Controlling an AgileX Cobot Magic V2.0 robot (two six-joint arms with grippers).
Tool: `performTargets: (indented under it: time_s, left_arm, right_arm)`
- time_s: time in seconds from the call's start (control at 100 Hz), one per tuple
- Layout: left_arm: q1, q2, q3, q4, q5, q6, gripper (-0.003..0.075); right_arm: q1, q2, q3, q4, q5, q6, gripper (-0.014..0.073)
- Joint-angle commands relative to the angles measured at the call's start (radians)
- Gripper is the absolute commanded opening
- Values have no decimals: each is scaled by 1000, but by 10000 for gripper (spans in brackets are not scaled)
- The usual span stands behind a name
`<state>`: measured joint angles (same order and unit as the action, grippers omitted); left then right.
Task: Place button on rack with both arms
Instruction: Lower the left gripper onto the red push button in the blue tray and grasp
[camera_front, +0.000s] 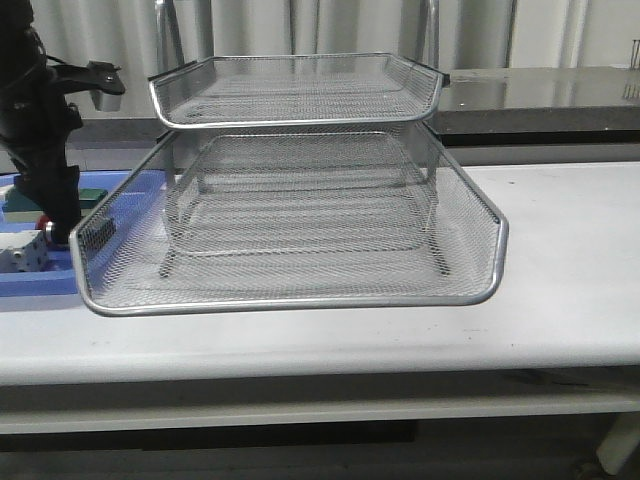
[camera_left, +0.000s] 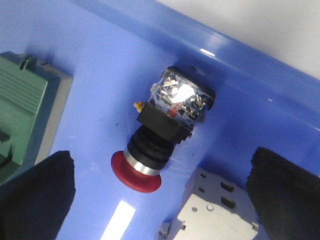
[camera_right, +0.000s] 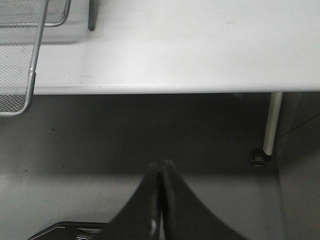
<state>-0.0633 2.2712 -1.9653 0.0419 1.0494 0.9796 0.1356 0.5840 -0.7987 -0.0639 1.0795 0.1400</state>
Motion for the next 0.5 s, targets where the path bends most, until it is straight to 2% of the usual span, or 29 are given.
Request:
performTargets:
  time_s: [0.0, 0.28, 0.49]
  left_arm:
    - [-7, -47, -33, -13, -40, 17, 654]
    - [-7, -33, -35, -13, -108, 22, 654]
    - [-9, -16, -35, -13, -108, 28, 654]
  right_arm:
    - [-7, 3, -35, -11, -47, -7, -67]
    - [-7, 3, -35, -11, -47, -7, -67]
    - [-7, 3, -35, -11, -47, -7, -67]
